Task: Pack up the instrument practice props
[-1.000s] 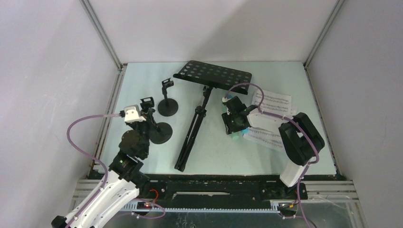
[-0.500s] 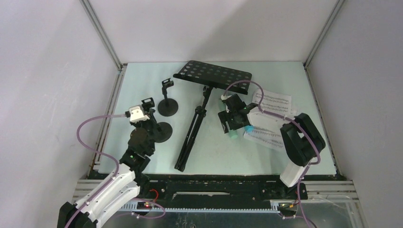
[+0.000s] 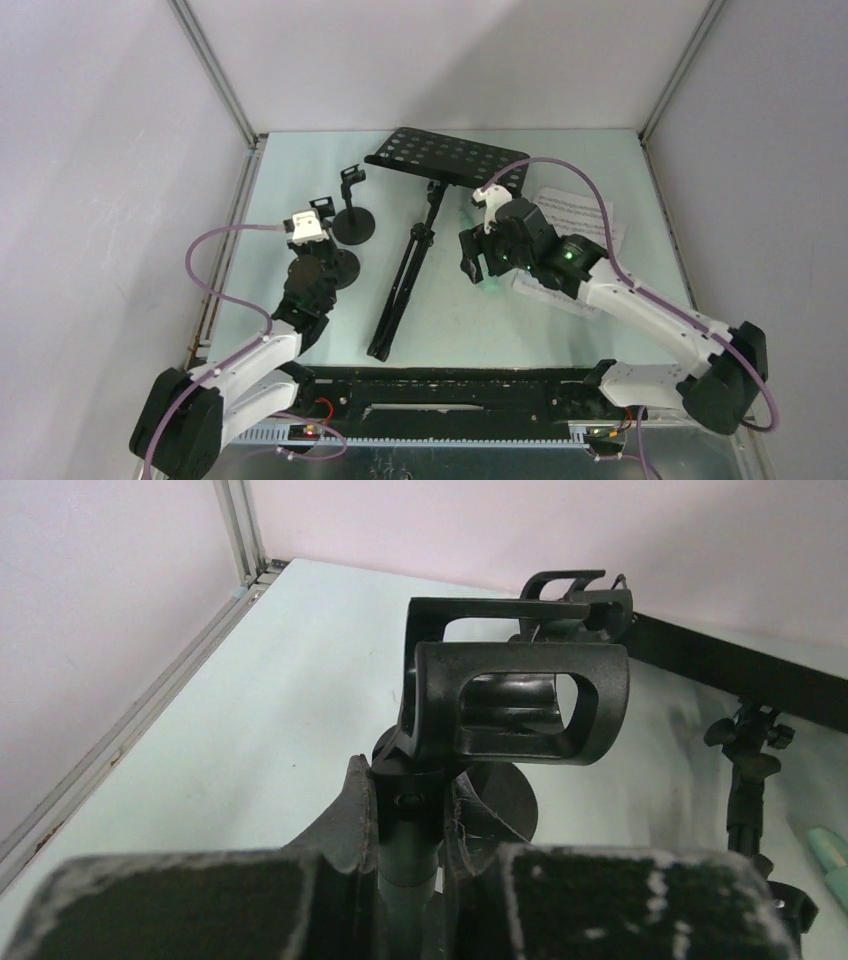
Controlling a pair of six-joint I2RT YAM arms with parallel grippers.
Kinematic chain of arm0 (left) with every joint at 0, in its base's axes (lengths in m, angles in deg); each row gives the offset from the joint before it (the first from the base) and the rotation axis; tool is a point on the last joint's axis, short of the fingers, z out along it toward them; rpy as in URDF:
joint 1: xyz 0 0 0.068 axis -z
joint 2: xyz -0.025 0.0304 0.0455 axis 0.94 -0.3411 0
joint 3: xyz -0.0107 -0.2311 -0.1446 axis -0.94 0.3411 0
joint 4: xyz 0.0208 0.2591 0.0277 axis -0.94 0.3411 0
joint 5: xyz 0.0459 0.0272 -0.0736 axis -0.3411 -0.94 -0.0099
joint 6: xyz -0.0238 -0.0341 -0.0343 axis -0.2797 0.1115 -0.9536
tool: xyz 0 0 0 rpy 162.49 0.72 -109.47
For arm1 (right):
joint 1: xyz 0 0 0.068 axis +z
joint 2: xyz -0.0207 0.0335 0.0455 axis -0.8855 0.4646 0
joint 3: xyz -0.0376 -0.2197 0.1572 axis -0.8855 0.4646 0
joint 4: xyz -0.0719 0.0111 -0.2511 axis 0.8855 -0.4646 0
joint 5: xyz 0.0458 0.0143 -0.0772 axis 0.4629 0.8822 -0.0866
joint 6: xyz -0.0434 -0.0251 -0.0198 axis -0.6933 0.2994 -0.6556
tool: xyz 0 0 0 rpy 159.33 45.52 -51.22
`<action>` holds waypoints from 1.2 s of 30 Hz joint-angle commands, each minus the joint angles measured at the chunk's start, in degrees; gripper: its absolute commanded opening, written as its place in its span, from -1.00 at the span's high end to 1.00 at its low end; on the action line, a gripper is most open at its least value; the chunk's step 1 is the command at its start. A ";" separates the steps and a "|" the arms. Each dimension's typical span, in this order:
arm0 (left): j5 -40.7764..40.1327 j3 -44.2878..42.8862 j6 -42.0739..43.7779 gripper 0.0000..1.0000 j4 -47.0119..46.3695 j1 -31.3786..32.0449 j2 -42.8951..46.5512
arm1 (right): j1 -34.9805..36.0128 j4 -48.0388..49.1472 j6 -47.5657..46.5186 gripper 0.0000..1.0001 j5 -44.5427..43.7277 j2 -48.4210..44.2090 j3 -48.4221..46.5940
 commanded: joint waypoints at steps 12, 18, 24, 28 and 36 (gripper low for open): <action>3.46 1.62 1.42 -0.43 -14.39 -0.58 -6.32 | 0.88 -5.13 5.14 -0.69 -1.57 -15.97 5.95; 4.56 0.74 -8.33 -1.00 3.80 -0.43 3.80 | -0.09 -7.80 7.34 -0.69 -0.17 -18.94 6.16; 2.27 -6.13 -22.86 -1.00 34.03 0.81 13.73 | -2.02 -10.85 11.71 -0.75 1.21 -18.38 6.07; 4.51 -8.95 -31.76 -1.00 50.10 1.13 20.86 | -4.02 -12.14 17.87 -0.84 0.96 -17.62 6.05; 21.74 -22.46 -33.38 -1.00 73.45 1.13 27.11 | -8.15 -13.58 23.01 -0.99 -2.59 -21.80 6.08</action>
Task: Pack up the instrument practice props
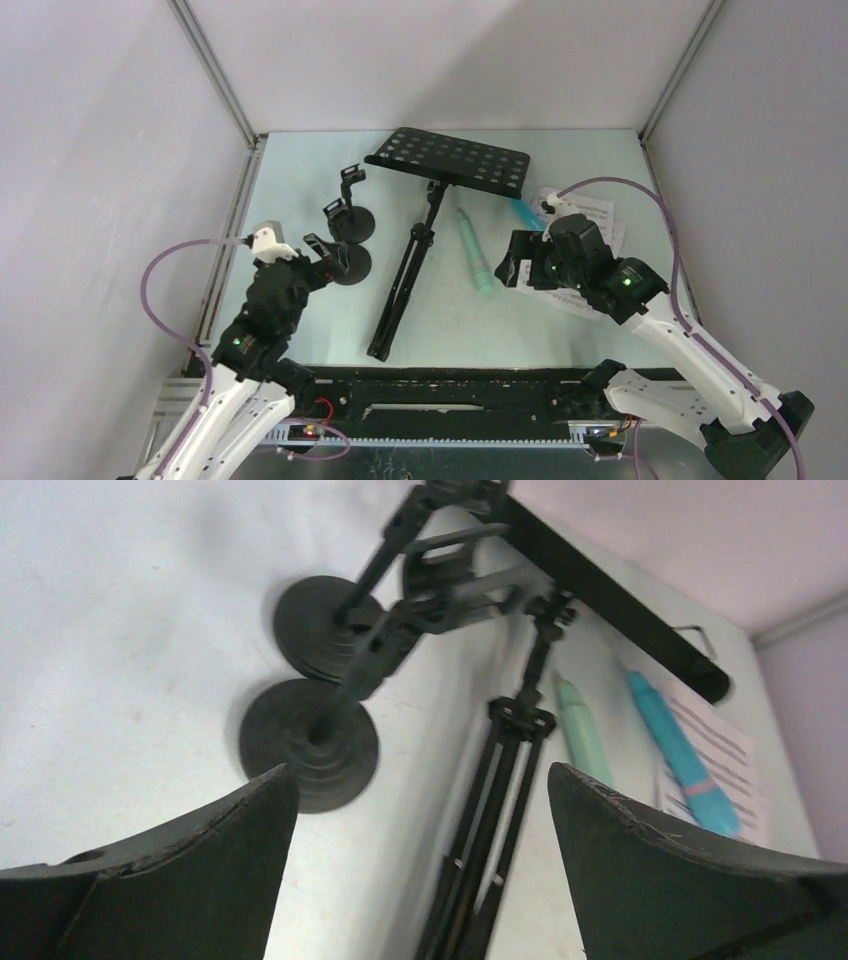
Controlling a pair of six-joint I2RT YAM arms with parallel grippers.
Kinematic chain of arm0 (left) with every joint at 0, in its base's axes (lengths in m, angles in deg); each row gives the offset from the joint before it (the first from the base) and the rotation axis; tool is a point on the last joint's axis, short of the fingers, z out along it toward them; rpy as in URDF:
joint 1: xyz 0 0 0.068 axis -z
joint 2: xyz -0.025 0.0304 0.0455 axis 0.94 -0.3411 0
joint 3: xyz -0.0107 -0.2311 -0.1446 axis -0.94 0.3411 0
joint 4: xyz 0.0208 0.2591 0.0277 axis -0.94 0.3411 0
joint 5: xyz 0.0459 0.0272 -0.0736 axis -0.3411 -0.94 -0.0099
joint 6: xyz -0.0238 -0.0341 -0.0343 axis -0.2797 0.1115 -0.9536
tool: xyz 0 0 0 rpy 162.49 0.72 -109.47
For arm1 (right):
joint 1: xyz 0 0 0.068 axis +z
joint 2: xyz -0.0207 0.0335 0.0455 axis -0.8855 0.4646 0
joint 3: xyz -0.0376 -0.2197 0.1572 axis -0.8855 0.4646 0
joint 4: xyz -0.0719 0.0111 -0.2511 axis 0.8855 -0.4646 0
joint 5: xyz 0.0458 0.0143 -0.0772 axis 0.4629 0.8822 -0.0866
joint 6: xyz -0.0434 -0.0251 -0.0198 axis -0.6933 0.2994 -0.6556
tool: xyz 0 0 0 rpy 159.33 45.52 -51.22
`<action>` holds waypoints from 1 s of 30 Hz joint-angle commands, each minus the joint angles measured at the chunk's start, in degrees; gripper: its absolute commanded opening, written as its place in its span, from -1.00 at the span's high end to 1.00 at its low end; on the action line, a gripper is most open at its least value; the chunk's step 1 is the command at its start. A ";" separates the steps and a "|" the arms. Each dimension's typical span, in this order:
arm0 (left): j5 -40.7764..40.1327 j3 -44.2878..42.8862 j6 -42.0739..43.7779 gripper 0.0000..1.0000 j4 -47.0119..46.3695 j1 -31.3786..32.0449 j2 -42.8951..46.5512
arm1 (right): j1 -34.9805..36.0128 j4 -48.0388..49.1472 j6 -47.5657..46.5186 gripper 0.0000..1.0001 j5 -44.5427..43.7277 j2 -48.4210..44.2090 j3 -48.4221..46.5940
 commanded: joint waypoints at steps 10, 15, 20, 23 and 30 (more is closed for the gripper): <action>6.33 -18.52 9.81 -1.00 23.88 0.30 10.90 | -1.52 -2.01 -3.25 -0.99 -12.78 -21.41 -0.14; 1.42 -15.05 12.20 -1.00 22.87 0.35 16.45 | -1.53 -2.04 -8.82 -0.99 -13.36 -28.73 0.00; 3.64 -12.55 11.96 -1.00 21.45 0.30 18.78 | -1.47 -0.81 -11.22 -0.99 -15.46 -35.51 2.74; 1.64 -12.28 11.83 -1.00 21.36 0.30 19.41 | -1.44 -0.28 -12.48 -0.99 -15.20 -39.27 4.64; 0.06 -11.85 11.30 -1.00 21.49 0.30 19.68 | -1.43 -0.41 -12.96 -0.99 -15.68 -46.80 7.90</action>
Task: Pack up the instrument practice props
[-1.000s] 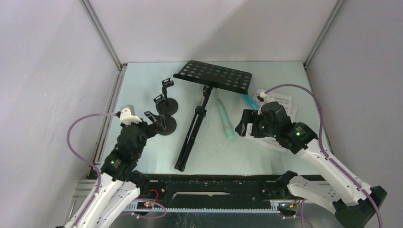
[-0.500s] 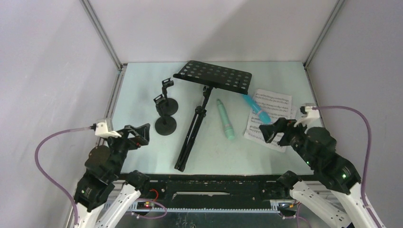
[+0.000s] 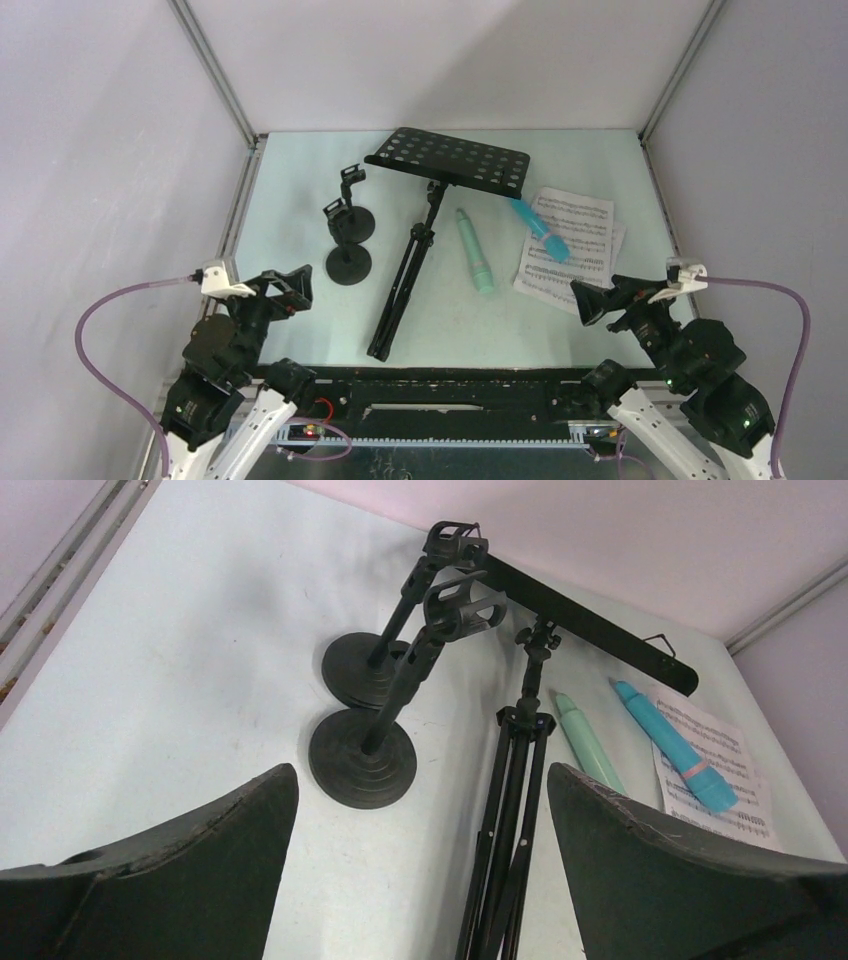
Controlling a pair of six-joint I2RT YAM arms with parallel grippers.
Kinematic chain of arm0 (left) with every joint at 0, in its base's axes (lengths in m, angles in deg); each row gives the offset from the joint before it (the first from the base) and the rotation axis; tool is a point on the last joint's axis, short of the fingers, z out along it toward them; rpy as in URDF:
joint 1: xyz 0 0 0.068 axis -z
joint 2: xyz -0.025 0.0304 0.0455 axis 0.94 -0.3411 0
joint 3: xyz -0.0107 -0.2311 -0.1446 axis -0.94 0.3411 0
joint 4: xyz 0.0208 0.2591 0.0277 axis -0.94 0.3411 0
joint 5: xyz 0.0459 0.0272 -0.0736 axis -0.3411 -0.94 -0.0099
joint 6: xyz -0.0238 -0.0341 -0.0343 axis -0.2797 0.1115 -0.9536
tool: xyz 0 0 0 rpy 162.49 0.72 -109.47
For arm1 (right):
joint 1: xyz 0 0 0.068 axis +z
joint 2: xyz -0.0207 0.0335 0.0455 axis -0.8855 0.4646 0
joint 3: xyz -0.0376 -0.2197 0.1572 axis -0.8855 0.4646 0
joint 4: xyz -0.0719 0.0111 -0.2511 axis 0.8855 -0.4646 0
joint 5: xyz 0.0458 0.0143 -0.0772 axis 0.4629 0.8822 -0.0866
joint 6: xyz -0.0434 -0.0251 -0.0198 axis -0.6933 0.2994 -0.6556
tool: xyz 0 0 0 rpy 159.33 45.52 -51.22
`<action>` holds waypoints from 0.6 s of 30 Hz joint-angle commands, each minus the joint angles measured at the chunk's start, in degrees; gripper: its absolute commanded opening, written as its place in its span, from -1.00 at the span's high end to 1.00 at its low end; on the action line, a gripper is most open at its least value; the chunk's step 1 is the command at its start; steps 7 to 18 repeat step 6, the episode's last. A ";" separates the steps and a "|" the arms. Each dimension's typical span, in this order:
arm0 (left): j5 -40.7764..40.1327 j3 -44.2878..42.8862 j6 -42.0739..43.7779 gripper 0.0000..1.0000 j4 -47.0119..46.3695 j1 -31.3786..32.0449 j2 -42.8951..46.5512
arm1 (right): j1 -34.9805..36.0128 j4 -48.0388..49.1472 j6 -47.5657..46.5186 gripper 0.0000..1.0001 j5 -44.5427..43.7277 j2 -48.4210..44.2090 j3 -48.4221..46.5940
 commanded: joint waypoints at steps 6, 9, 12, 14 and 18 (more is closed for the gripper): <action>-3.24 0.36 0.45 -1.00 -0.32 0.26 0.47 | -0.18 2.12 -2.55 -0.99 -1.48 -4.82 2.49; -3.24 0.36 0.45 -1.00 -0.32 0.26 0.47 | -0.18 2.12 -2.55 -0.99 -1.48 -4.82 2.49; -3.24 0.36 0.45 -1.00 -0.32 0.26 0.47 | -0.18 2.12 -2.55 -0.99 -1.48 -4.82 2.49; -3.24 0.36 0.45 -1.00 -0.32 0.26 0.47 | -0.18 2.12 -2.55 -0.99 -1.48 -4.82 2.49; -3.24 0.36 0.45 -1.00 -0.32 0.26 0.47 | -0.18 2.12 -2.55 -0.99 -1.48 -4.82 2.49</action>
